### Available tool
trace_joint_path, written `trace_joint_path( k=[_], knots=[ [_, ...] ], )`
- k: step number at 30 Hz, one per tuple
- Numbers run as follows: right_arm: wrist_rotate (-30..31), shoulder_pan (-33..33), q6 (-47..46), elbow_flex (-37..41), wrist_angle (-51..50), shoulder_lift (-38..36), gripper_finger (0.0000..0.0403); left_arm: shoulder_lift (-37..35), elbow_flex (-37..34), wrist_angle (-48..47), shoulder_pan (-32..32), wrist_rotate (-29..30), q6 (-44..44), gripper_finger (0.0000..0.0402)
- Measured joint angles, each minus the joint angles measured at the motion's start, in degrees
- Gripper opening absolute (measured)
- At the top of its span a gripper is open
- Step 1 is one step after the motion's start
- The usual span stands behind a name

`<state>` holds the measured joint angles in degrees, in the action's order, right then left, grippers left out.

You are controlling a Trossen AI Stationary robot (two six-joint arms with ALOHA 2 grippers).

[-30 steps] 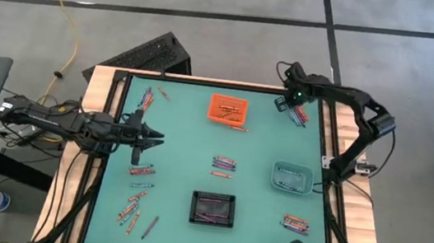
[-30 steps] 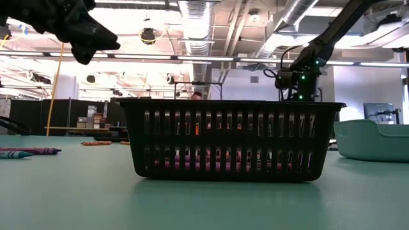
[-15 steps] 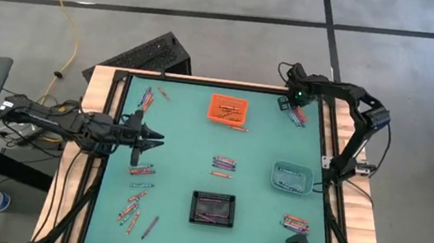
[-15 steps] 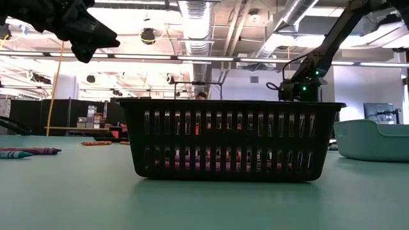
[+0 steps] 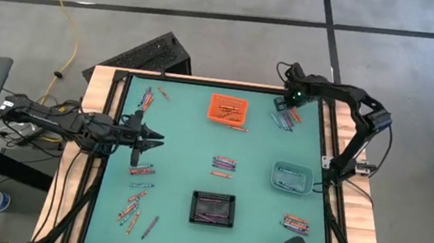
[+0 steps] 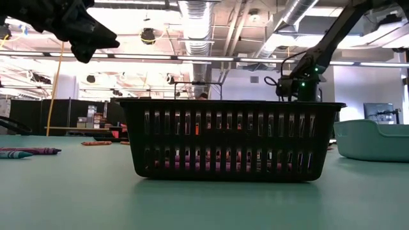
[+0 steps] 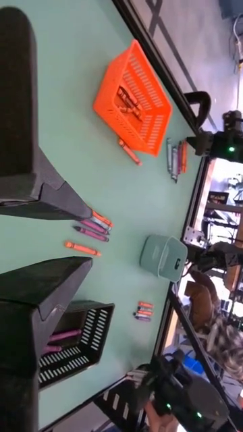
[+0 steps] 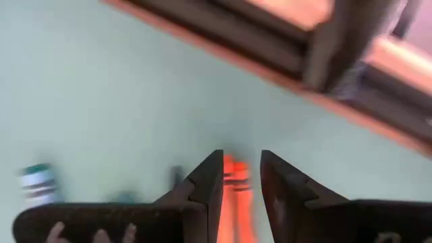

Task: Sort crayons
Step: Put the orange crayon into the orange bin

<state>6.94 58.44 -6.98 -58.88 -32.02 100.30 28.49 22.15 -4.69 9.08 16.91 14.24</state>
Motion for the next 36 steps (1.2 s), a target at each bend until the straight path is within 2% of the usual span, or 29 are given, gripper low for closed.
trace_joint_path(
  k=[11, 16, 26, 36],
  knots=[
    [2.09, -2.92, -0.05, 0.07, -10.60, -2.11, 0.0113, 0.02, -0.04, -5.88, -0.02, -0.17, 5.94, 0.0086],
    [8.36, -4.50, -0.05, 0.19, -11.00, -2.11, 0.0113, -3.30, -0.05, -2.99, 0.02, -2.96, -1.57, 0.0086],
    [8.20, -2.90, 1.28, 0.19, -13.97, -2.11, 0.0113, -12.65, -0.10, -1.83, -0.01, -3.04, -8.77, 0.0086],
    [7.65, -4.35, 2.93, 1.30, -13.17, -2.13, 0.0113, -19.06, -12.13, 11.08, 0.00, -1.60, -13.16, 0.0086]
  ],
)
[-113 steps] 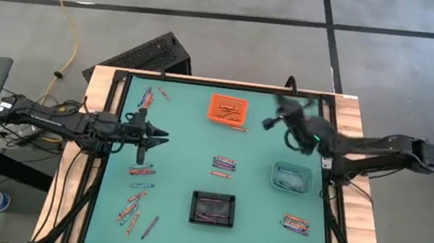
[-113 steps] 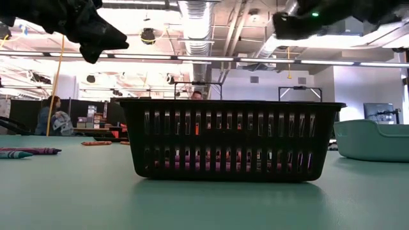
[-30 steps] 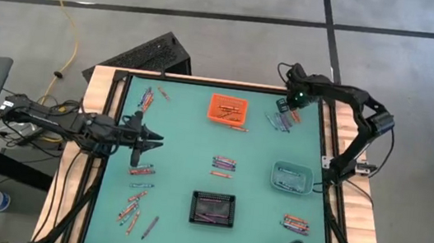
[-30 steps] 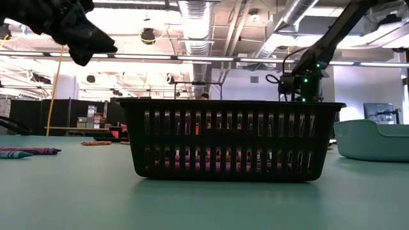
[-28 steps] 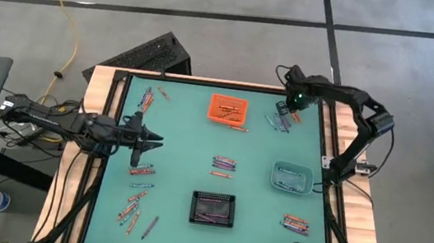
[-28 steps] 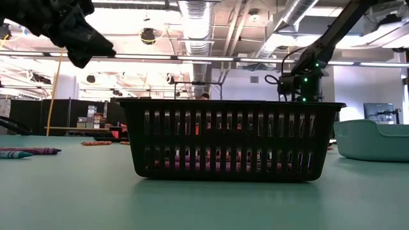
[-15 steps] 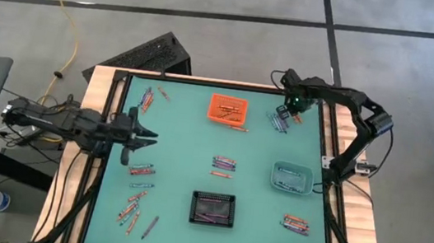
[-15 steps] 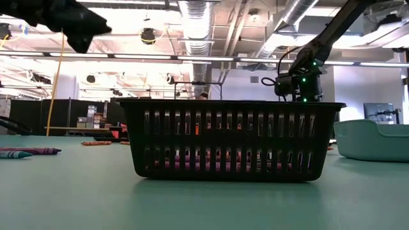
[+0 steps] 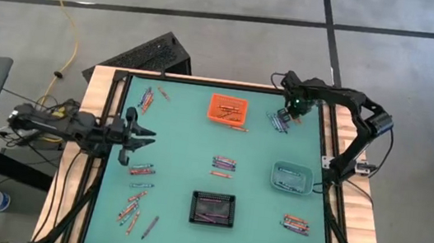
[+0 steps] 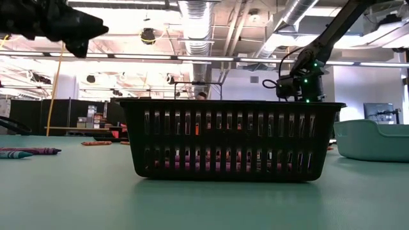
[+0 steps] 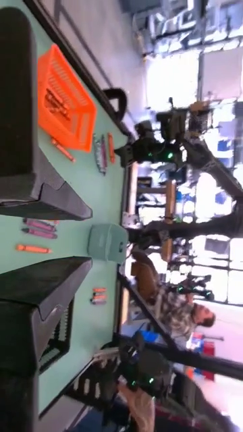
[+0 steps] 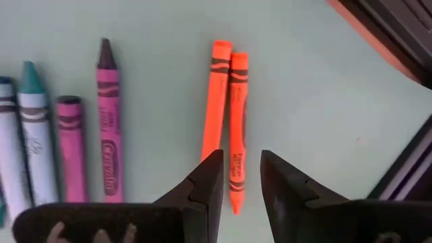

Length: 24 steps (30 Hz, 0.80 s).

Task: Sort crayons
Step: Put the orange crayon into the orange bin

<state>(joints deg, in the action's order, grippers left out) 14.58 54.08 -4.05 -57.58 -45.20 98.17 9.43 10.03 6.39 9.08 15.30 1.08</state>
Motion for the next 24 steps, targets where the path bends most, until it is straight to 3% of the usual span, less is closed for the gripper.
trace_joint_path(
  k=[10, 14, 18, 24],
  knots=[
    [-0.81, 0.00, 0.49, 0.00, 1.85, 0.12, 0.0112, -4.74, -5.62, -0.91, -0.02, 5.41, 0.12, 0.0086],
    [-2.70, 0.00, 0.65, 0.30, 3.66, 0.44, 0.0103, -4.72, -6.50, -5.70, -0.02, 8.55, 0.51, 0.0086],
    [-2.70, -0.11, 0.63, 0.57, 4.30, 0.44, 0.0094, -4.44, -6.09, -13.22, -0.02, 8.07, 0.62, 0.0086],
    [-2.72, -0.07, -0.06, 0.59, 4.40, 0.44, 0.0090, -3.82, -5.88, -14.13, -0.10, 8.04, 0.17, 0.0086]
  ],
)
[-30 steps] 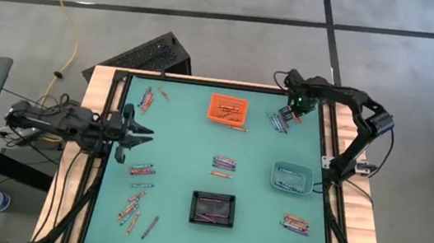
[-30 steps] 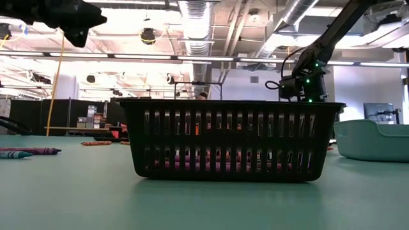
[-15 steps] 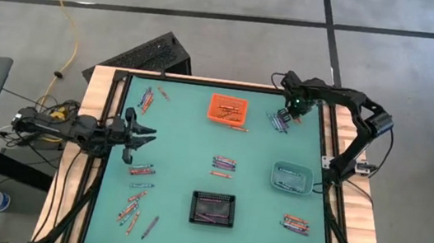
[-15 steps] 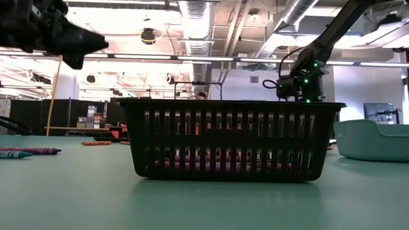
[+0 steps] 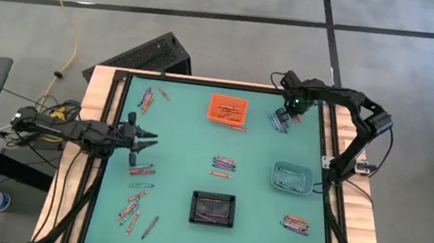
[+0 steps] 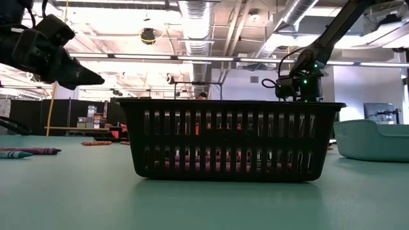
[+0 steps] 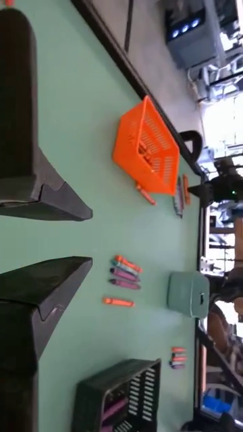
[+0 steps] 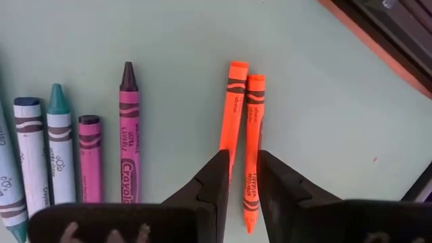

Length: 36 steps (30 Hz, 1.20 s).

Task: Sort crayons
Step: Put the orange crayon into the orange bin

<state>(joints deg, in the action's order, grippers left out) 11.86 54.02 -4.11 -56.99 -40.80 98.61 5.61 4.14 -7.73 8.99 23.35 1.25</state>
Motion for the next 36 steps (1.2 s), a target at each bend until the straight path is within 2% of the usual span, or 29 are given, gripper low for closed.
trace_joint_path(
  k=[8, 12, 22, 30, 33, 36],
  knots=[
    [-0.24, -0.02, -0.11, 0.07, -1.23, -0.48, 0.0090, 0.00, -0.07, 0.97, -0.19, 0.66, 0.34, 0.0086],
    [-3.12, 0.00, -0.81, 0.09, -1.60, -0.52, 0.0090, 0.02, -0.07, 0.37, -0.19, 0.49, -0.71, 0.0086],
    [-2.97, -1.13, -4.52, 0.19, -2.49, -0.02, 0.0090, 0.02, -0.02, -0.23, -0.19, 0.47, -1.10, 0.0086],
    [-3.97, -0.53, -8.10, 3.55, 2.21, -0.32, 0.0089, 0.02, 0.00, -0.34, -0.19, 0.45, -1.08, 0.0086],
    [-1.78, -2.50, -9.86, 3.79, 2.74, -0.24, 0.0078, 0.02, 0.00, -0.36, -0.19, 0.45, -1.07, 0.0086],
    [-1.25, -4.43, -10.06, 3.87, 3.28, -0.20, 0.0051, 0.02, 0.00, -0.38, -0.19, 0.45, -1.06, 0.0086]
  ],
)
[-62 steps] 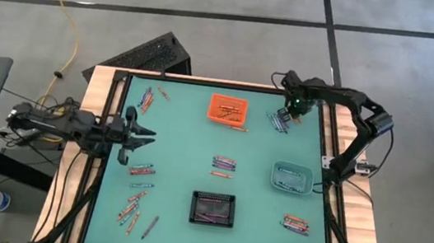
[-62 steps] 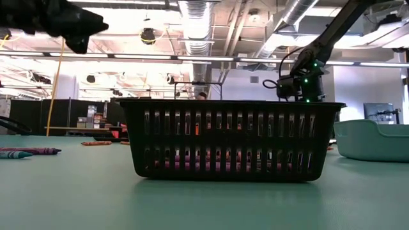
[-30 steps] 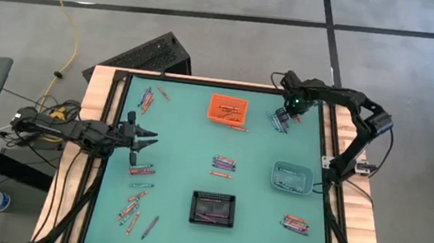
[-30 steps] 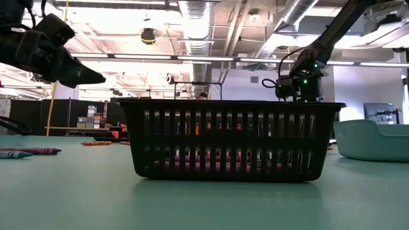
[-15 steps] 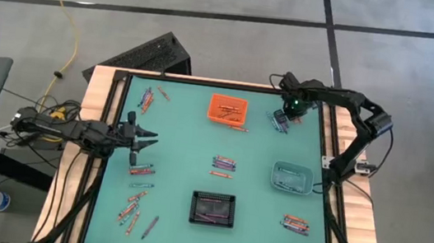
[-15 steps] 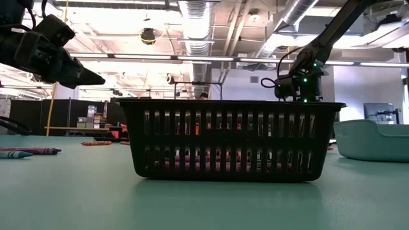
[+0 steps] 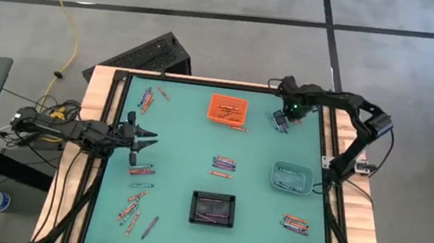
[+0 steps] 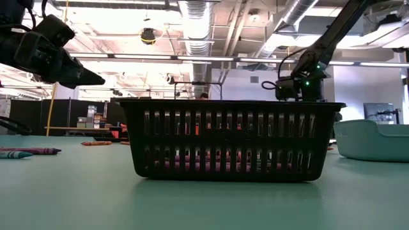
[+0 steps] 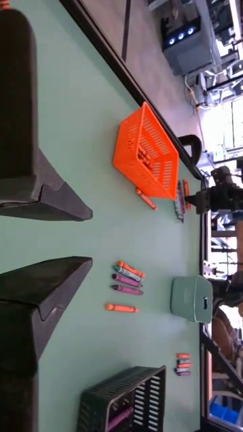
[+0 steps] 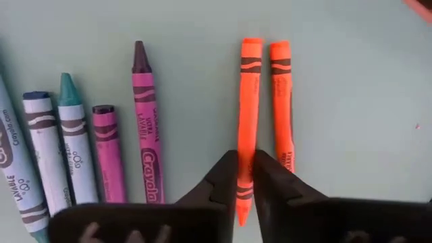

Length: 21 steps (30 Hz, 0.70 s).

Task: Sort crayons
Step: Put the orange crayon into the orange bin

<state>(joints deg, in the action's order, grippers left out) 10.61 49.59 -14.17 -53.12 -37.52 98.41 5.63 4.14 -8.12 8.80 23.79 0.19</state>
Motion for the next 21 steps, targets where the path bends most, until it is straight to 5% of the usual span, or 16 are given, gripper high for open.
trace_joint_path(
  k=[4, 13, 21],
  knots=[
    [0.90, -1.80, -1.74, -1.16, 0.00, 0.05, 0.0008, 0.00, 0.00, -0.04, 0.00, 0.00, 0.00, 0.0086],
    [-2.67, -7.59, -2.02, -7.81, -1.03, -3.82, 0.0003, 0.00, 0.00, -0.07, 0.00, 0.00, 0.00, 0.0086],
    [-2.09, -20.58, 8.36, -14.47, 4.71, -5.91, 0.0001, -0.01, 0.00, -0.09, 0.00, 0.00, 0.00, 0.0086]
  ],
)
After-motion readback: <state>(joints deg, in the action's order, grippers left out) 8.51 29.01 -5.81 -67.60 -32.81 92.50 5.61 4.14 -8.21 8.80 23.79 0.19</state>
